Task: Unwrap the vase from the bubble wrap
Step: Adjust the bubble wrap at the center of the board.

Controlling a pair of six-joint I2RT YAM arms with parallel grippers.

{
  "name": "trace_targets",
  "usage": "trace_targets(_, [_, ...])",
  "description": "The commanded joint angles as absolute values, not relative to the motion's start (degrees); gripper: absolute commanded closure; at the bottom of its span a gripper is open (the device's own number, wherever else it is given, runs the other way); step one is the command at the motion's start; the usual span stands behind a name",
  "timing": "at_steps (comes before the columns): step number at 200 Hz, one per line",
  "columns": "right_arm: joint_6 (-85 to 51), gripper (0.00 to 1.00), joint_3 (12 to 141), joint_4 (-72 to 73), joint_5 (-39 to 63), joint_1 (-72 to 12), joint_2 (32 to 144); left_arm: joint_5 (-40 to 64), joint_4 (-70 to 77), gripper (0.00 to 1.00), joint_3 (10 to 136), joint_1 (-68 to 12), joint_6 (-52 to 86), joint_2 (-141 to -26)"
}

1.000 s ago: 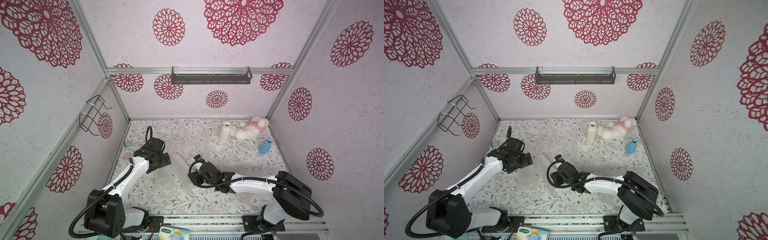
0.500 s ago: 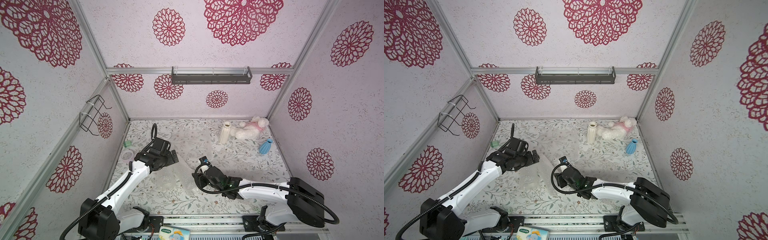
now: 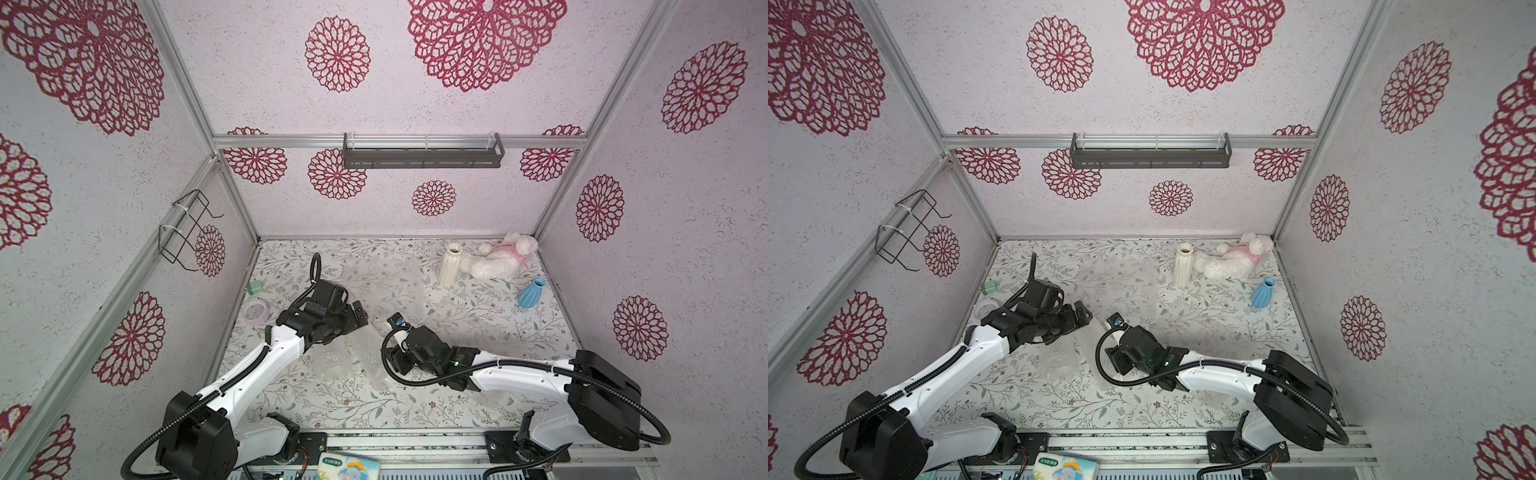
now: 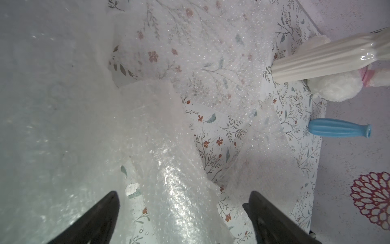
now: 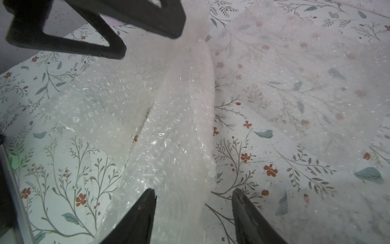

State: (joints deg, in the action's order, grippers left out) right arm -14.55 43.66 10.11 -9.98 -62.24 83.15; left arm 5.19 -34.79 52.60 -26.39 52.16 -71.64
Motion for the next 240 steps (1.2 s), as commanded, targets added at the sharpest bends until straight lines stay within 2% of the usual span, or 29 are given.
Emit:
trace_targets(1, [-12.4,0.4,44.5,9.9,-8.4,-60.5,83.3,5.8,-31.8,0.02,52.1,-26.7,54.6,-73.6])
trace_targets(31, [-14.4,0.4,44.2,12.5,-4.8,-58.0,84.4,6.6,-29.8,0.02,52.1,-26.7,55.3,-76.6])
trace_targets(89, [-19.6,0.43,42.6,14.2,-5.4,-58.0,86.6,6.8,-27.8,0.03,55.4,-26.9,55.3,-85.4])
trace_targets(176, [-24.0,0.45,38.1,16.2,-8.5,-63.5,84.6,8.6,-26.6,0.04,64.9,-30.5,52.9,-95.6])
trace_targets(240, [-22.6,0.44,36.5,14.1,-15.6,-63.3,76.9,7.3,-29.7,0.04,65.9,-31.1,50.9,-93.0])
